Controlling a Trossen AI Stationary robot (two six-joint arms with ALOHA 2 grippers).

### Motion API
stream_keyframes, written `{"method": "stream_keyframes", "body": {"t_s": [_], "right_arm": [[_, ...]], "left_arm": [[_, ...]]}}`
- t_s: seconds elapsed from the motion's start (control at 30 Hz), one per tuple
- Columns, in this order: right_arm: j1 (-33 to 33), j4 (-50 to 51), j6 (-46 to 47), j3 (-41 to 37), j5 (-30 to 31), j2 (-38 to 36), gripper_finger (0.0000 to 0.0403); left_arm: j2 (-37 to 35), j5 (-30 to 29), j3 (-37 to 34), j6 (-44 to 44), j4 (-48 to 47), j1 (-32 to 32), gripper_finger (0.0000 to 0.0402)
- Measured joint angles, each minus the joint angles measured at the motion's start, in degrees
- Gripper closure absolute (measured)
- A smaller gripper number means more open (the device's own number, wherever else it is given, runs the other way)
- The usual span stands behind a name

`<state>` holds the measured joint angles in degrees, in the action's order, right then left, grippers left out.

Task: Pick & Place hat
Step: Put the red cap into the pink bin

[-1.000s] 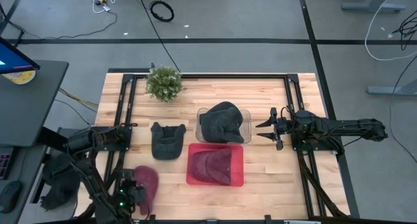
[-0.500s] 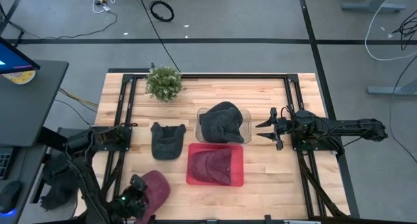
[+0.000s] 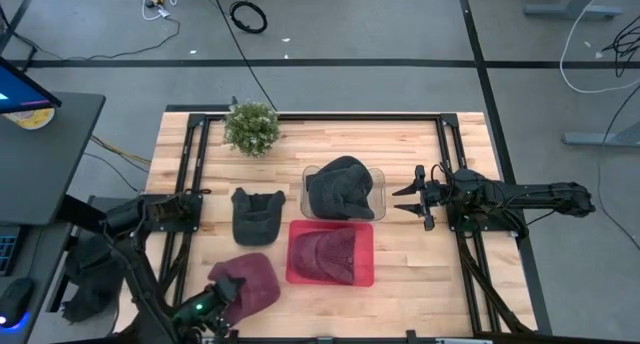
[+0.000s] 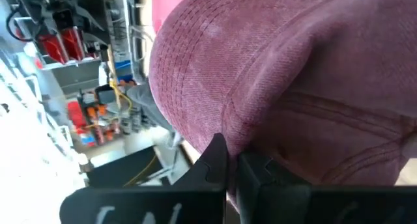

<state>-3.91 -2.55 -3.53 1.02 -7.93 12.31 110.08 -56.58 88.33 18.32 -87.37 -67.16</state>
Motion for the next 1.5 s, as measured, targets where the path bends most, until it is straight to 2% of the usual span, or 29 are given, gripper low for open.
{"method": "stream_keyframes", "body": {"t_s": [0.17, 0.57, 0.67, 0.8, 0.87, 1.0, 1.17, 1.3, 1.5], "right_arm": [[0.01, -0.02, 0.0, 0.0, -0.01, 0.01, 0.0237], [-0.01, 0.0, 0.0, 0.0, 0.0, 0.0, 0.0237], [-0.01, 0.0, 0.0, 0.0, 0.0, 0.01, 0.0237], [0.01, 0.0, 0.0, 0.0, 0.01, 0.01, 0.0238], [-0.01, 0.0, 0.0, 0.0, 0.0, 0.01, 0.0238], [-0.01, 0.0, 0.0, 0.0, -0.01, -0.01, 0.0237], [0.0, 0.0, 0.0, -0.01, 0.0, 0.0, 0.0238], [-0.01, -0.02, 0.0, 0.0, -0.01, -0.01, 0.0237], [0.01, 0.0, 0.0, 0.0, 0.01, 0.01, 0.0237]], "left_arm": [[0.0, -0.82, 0.0, -4.32, 0.02, 3.52, 0.0395], [0.0, -11.57, 0.0, -14.73, 1.23, 13.09, 0.0396], [-0.01, -14.49, 0.0, -20.2, 4.75, 16.32, 0.0395], [-0.02, -16.07, 0.0, -32.78, 15.54, 21.61, 0.0396], [-0.02, -14.14, 0.0, -40.51, 23.25, 24.62, 0.0396], [-0.02, -2.96, -0.04, -58.4, 43.45, 29.76, 0.0396], [-0.09, 3.1, -2.7, -81.23, 66.3, 31.27, 0.0396], [-0.09, 8.56, -3.4, -84.52, 70.27, 31.3, 0.0396], [-0.07, 7.75, -3.57, -84.58, 67.1, 32.72, 0.0396]]}}
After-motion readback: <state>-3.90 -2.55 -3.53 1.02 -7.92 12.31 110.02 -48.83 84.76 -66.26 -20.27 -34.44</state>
